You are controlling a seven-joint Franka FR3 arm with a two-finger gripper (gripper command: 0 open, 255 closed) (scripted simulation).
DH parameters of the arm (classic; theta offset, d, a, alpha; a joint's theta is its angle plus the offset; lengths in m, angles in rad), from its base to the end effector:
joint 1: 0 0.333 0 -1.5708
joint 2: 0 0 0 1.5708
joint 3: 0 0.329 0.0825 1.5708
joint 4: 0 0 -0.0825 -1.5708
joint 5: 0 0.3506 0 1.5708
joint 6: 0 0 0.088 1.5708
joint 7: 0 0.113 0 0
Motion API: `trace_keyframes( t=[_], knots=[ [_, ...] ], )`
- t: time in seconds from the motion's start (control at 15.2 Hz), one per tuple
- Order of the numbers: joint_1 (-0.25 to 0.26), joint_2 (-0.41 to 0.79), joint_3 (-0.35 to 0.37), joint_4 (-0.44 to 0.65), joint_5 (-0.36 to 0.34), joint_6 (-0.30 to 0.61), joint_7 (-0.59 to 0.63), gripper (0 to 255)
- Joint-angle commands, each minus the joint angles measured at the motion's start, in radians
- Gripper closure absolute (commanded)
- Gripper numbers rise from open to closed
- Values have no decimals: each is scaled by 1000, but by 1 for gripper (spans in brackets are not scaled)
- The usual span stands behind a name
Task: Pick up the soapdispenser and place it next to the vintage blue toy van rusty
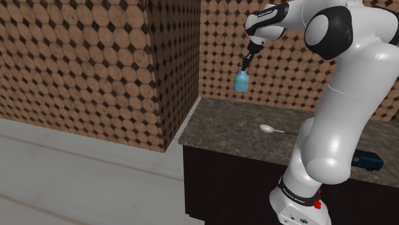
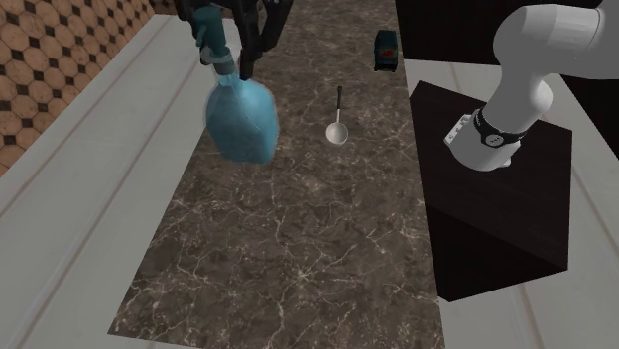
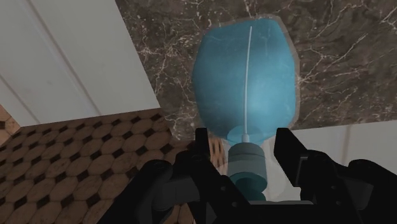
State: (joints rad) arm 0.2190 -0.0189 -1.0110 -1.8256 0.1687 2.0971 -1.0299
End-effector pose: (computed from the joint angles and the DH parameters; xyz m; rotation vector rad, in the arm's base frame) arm 0.3938 -0.3917 0.5746 2.9795 0.2561 0.4652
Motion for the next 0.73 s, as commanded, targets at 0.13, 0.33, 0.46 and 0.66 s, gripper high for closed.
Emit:
trace_keyframes(
  t=[0.13,0.33,0.46,0.66],
  knots=[
    [1,0,0,56,-5,-55,12,255],
    [-1,4,-1,99,-4,-96,16,255],
    [-2,9,-3,129,-1,-123,17,255],
    [-5,20,-7,177,8,-166,16,255]
  ],
)
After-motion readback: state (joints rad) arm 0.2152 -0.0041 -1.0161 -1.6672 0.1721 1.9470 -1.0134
